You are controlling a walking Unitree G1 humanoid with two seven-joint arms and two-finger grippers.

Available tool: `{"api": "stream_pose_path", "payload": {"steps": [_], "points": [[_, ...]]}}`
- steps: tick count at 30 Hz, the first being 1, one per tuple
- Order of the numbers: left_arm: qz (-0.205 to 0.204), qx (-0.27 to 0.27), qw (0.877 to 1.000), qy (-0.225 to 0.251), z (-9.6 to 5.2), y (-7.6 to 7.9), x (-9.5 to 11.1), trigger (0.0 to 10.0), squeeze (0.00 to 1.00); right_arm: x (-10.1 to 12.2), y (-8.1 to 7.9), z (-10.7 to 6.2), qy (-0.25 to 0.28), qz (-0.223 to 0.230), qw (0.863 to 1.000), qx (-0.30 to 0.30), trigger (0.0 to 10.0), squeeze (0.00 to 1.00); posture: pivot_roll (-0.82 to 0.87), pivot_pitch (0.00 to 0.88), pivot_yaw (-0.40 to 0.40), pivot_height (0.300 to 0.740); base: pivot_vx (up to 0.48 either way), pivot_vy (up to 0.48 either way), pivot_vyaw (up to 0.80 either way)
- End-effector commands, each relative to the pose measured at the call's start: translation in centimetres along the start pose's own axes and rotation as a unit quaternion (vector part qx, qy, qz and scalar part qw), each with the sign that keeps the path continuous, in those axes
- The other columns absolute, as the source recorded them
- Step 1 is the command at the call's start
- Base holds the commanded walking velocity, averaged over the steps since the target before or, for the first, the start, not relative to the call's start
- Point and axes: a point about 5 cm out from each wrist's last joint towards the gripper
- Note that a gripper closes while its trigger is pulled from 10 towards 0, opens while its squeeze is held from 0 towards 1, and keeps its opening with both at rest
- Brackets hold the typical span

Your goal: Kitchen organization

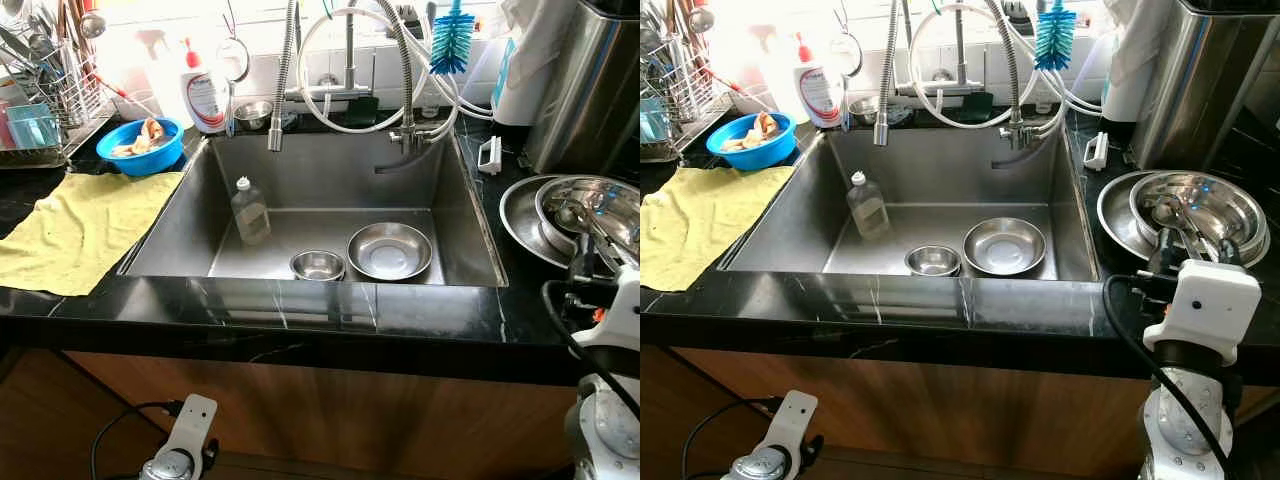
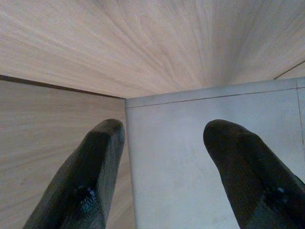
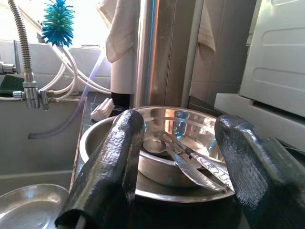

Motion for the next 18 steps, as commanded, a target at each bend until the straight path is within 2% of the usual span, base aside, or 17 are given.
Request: {"api": "stream_pose_path", "payload": {"steps": [1,18], "points": [[0.008,0.006,1.000,-0.009,-0.10,-0.52,-0.38,10.0,0.00,0.22,-0.19,-0.19,0.001,0.009,1.000,0.006,10.0,0.00,-0.20,0.000,0.098,0.740,0.000,0.000,0.00],[0.016,0.003,1.000,-0.009,-0.09,-0.45,-0.34,10.0,0.00,0.46,-0.42,-0.52,0.004,0.024,1.000,-0.004,10.0,0.00,-0.20,0.000,0.100,0.740,0.000,0.000,0.00]]}}
Point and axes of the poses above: a point about 5 cm out from each wrist's last joint towards the gripper, its own z axis pointing out of the wrist towards the gripper, its own x axis along the axis of the wrist's last joint, y = z × x, and after that the axes turned 11 degrees about -z, right-handed
